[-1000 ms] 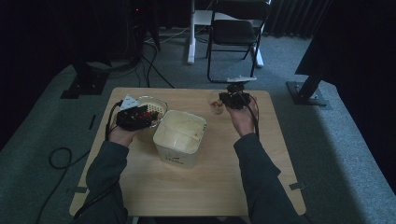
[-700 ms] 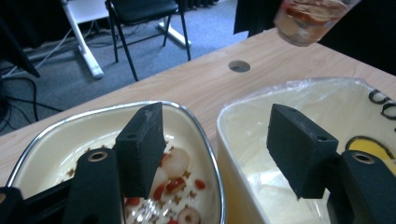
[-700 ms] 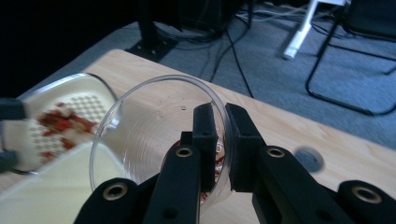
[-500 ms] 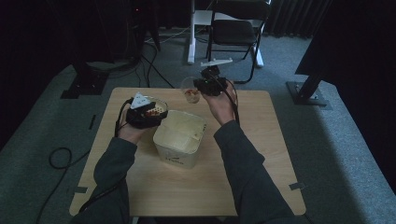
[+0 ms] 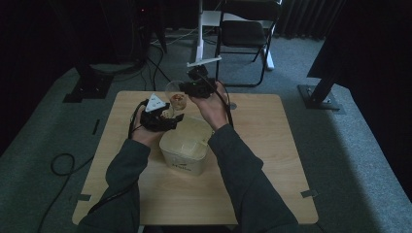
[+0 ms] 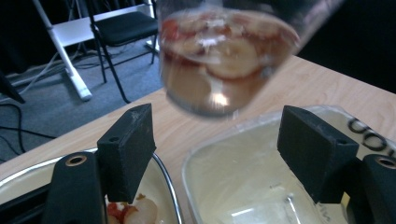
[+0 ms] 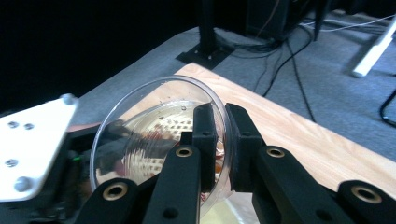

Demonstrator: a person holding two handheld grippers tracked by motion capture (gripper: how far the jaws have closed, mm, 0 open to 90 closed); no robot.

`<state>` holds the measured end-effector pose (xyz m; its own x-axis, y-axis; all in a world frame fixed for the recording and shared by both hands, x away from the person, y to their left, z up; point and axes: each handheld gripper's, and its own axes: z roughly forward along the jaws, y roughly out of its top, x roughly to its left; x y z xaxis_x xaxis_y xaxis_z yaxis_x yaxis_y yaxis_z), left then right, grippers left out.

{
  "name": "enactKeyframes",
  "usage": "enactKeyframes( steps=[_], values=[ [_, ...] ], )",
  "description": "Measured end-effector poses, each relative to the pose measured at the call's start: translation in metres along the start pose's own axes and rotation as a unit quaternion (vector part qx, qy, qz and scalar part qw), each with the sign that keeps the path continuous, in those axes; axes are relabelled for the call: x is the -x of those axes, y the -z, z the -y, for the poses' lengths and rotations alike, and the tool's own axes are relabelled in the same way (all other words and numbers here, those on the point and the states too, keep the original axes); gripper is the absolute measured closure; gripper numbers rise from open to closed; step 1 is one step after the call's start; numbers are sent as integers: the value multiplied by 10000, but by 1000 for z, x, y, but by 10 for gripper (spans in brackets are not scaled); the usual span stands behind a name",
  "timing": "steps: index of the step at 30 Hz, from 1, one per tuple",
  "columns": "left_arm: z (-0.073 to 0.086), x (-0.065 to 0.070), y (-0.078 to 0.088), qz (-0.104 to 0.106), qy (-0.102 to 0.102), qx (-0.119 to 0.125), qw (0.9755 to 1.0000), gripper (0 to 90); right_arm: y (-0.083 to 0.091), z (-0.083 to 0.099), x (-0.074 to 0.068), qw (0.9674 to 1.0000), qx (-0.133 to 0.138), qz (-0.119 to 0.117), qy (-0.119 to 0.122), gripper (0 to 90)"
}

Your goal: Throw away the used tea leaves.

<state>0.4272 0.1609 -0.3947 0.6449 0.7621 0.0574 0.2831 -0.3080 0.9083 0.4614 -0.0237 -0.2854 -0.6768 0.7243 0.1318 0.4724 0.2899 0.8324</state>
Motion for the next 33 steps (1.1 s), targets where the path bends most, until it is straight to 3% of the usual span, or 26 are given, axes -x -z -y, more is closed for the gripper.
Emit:
enactKeyframes(
  steps=[3, 5, 9, 13, 16, 19, 25, 28, 33],
  values=[
    [-1, -3, -2, -22, 74, 75, 9999, 336, -4, 0, -6, 9999, -50, -94, 45, 838],
    [0, -6, -2, 60, 213, 98, 9997, 419, -6, 0, -8, 9999, -73, -106, 79, 839],
    [2, -5, -3, -20, 56, 130, 9999, 416, -7, 1, -8, 9999, -101, -118, 33, 840],
    [1, -3, -3, -99, -59, 232, 9997, 353, -9, 1, -8, 9998, -143, -146, -1, 839],
    [0, -1, -3, -240, -161, 190, 9994, 419, -10, 1, -10, 9998, -141, -155, 8, 838],
    [1, -2, -1, -280, -138, 250, 9992, 428, -9, 1, -9, 9998, -118, -166, -13, 827],
    [5, -6, 1, -343, -129, 213, 9991, 434, -7, 1, -7, 9998, -99, 141, 95, 608],
    [8, -9, 4, -403, -102, 221, 9989, 434, -1, 0, -4, 9997, 39, 239, 99, 513],
    [10, -14, 10, -500, -101, 248, 9984, 436, 12, 5, 3, 9988, 417, 257, 70, 477]
  ],
)
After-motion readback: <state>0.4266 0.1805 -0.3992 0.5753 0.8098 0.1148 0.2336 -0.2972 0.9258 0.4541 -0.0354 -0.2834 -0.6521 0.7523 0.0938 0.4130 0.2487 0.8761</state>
